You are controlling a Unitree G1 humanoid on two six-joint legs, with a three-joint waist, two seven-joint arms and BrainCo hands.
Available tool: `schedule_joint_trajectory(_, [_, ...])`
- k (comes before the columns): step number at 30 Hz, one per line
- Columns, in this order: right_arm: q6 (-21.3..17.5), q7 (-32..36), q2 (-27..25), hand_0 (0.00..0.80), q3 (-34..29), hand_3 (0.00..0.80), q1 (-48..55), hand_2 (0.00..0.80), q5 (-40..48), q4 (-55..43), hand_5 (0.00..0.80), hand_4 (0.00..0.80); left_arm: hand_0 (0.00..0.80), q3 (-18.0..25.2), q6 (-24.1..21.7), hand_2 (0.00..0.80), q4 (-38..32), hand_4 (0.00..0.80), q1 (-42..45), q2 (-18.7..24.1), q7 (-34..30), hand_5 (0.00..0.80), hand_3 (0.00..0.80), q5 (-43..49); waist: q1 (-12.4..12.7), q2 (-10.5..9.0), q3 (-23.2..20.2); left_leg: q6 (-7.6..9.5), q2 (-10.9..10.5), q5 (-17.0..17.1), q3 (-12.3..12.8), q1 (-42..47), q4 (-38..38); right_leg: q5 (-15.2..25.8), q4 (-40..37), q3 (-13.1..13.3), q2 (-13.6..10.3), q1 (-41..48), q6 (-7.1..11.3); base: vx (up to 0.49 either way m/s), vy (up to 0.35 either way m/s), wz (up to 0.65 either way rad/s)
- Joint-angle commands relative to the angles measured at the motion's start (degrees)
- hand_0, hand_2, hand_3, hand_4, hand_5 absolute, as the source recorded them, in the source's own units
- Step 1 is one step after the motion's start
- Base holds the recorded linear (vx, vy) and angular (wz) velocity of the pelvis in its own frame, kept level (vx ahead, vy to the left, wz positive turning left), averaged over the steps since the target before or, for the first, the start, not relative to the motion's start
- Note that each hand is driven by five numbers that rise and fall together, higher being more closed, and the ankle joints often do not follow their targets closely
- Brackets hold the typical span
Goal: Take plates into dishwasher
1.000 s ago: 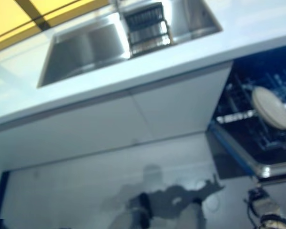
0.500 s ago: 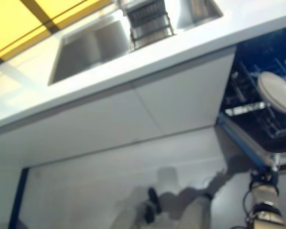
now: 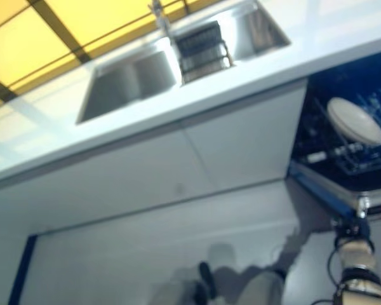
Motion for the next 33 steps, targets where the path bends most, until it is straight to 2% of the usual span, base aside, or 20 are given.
schedule_joint_trajectory(1, [-6.5, 13.35, -11.86, 0.0, 3.89, 0.0, -29.52, 0.0, -2.19, -11.84, 0.0, 0.0, 0.0, -2.06, 1.72, 0.0, -0.55, 0.0, -0.01, 5.88, 0.67, 0.0, 0.0, 3.15, 5.2, -7.34, -6.77, -0.41, 1.53, -13.21, -0.95, 2.19, 12.14, 0.15, -7.04, -4.37, 3.98, 6.64, -2.8, 0.07, -0.025, 0.01])
schedule_joint_trajectory(7, [-7.06, 13.46, -15.12, 0.0, 6.85, 0.0, -34.43, 0.0, -2.73, -10.77, 0.0, 0.0, 0.0, -1.13, 0.74, 0.0, 1.48, 0.0, 0.64, 7.61, 0.38, 0.0, 0.0, 4.94, 6.68, -10.44, -9.4, -0.61, 1.64, -13.68, -1.79, 3.93, 10.97, 0.67, -9.65, -5.12, 5.43, 9.56, -2.6, 0.074, -0.035, 0.09])
schedule_joint_trajectory(15, [-1.08, 11.52, -17.68, 0.0, 8.93, 0.0, -34.21, 0.0, -11.2, -5.85, 0.0, 0.0, 0.0, -0.33, -0.81, 0.0, 4.77, 0.0, 1.03, 7.68, 0.81, 0.0, 0.0, 6.34, 7.11, -12.42, -11.38, -0.77, 1.8, -13.3, -2.26, 5.89, 8.49, 1.19, -12.55, -5.22, 7.09, 11.89, -2.62, 0.079, 0.002, 0.08])
schedule_joint_trajectory(20, [5.23, 10.52, -17.43, 0.0, 8.45, 0.0, -30.27, 0.0, -22.63, -1.93, 0.0, 0.0, 0.0, 0.1, -1.19, 0.0, 5.67, 0.0, 0.51, 7.61, 1.21, 0.0, 0.0, 7.17, 6.99, -13.17, -11.82, -0.8, 1.76, -12.34, -2.29, 6.98, 5.92, 2.15, -14.63, -5.09, 7.67, 12.55, -2.33, 0.034, 0.005, 0.08])
schedule_joint_trajectory(24, [7.7, 13.61, -16.2, 0.0, 9.69, 0.0, -26.52, 0.0, -33.19, 1.54, 0.0, 0.0, 0.0, 0.56, -2.27, 0.0, 6.53, 0.0, -0.1, 7.31, 1.8, 0.0, 0.0, 7.69, 6.72, -13.61, -11.96, -1.06, 1.74, -11.04, -2.11, 7.74, 3.12, 3.57, -17.1, -4.96, 8.09, 12.84, -1.85, 0.0, 0.0, 0.0])
schedule_joint_trajectory(29, [7.19, 14.87, -12.15, 0.0, 12.6, 0.0, -19.34, 0.0, -48.6, 2.71, 0.0, 0.0, 0.0, 0.81, -3.1, 0.0, 6.0, 0.0, -1.02, 6.82, 1.83, 0.0, 0.0, 7.1, 6.19, -13.79, -12.26, -1.43, 1.49, -8.84, -2.14, 8.73, -0.95, 5.63, -20.15, -4.54, 8.65, 12.94, -1.13, -0.009, 0.016, -0.01])
schedule_joint_trajectory(33, [4.44, 12.66, -6.94, 0.0, 15.27, 0.0, -11.32, 0.0, -61.16, -0.28, 0.0, 0.0, 0.0, 1.26, -3.51, 0.0, 5.2, 0.0, -1.83, 6.24, 1.42, 0.0, 0.0, 6.17, 5.24, -13.83, -12.34, -1.65, 1.47, -7.53, -1.68, 9.42, -3.4, 6.91, -21.92, -4.4, 8.95, 12.96, -0.6, -0.017, 0.029, -0.03])
